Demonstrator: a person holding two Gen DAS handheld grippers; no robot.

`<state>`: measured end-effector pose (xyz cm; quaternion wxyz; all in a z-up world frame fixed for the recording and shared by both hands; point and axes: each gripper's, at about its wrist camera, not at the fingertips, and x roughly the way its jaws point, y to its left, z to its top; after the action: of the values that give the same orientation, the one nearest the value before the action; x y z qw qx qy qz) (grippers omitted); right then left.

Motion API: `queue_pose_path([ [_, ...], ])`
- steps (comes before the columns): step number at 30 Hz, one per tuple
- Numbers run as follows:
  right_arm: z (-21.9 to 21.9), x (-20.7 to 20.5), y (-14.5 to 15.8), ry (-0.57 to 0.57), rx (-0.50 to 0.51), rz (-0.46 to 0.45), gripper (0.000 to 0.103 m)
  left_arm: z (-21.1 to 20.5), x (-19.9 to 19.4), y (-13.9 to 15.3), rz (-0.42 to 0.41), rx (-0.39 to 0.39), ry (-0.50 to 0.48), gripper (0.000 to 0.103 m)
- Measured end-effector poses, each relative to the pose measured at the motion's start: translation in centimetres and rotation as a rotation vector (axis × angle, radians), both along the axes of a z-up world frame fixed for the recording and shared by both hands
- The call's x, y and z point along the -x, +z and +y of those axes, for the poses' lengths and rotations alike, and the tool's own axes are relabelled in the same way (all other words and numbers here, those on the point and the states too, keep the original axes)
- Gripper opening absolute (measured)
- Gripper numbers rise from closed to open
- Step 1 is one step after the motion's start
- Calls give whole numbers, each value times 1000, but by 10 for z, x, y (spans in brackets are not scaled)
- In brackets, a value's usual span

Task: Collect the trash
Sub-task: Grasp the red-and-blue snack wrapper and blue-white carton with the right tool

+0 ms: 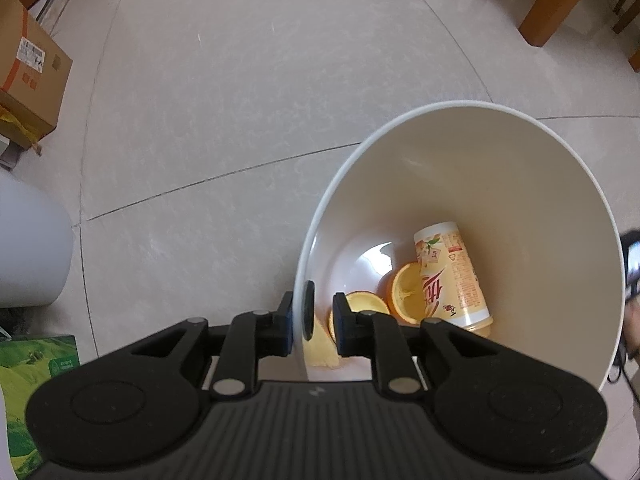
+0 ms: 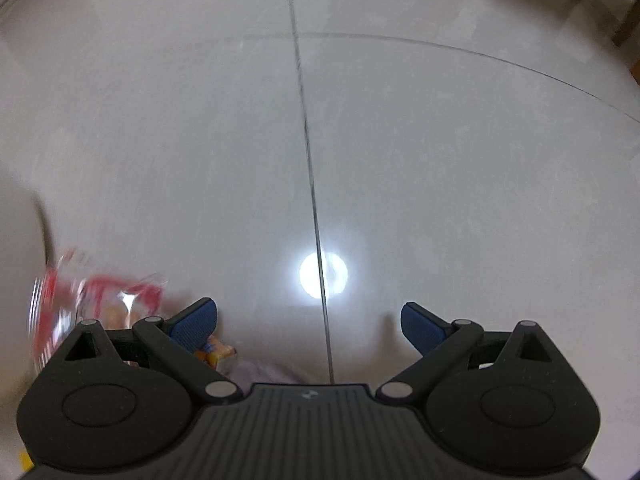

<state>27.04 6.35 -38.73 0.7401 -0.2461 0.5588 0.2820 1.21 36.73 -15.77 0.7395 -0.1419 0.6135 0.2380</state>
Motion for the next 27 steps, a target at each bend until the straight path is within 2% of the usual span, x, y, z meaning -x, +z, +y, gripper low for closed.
queue_pose_path([
  [5, -25, 34, 6, 56, -4, 53, 101, 1, -1, 0, 2, -1, 5, 16],
  [8, -37, 53, 15, 111, -16, 36, 100, 1, -1, 0, 2, 2, 9, 16],
  [14, -50, 68, 40, 143, -162, 61, 101, 1, -1, 0, 4, 0, 5, 16],
  [17, -35, 76, 42, 175, -219, 108, 101, 1, -2, 0, 4, 2, 11, 16],
  [20, -5, 85, 39, 222, -225, 131, 101, 0, -1, 0, 5, 0, 6, 16],
  [27, 35, 103, 13, 298, -134, 28, 95, 0, -1, 0, 3, -2, 4, 18],
])
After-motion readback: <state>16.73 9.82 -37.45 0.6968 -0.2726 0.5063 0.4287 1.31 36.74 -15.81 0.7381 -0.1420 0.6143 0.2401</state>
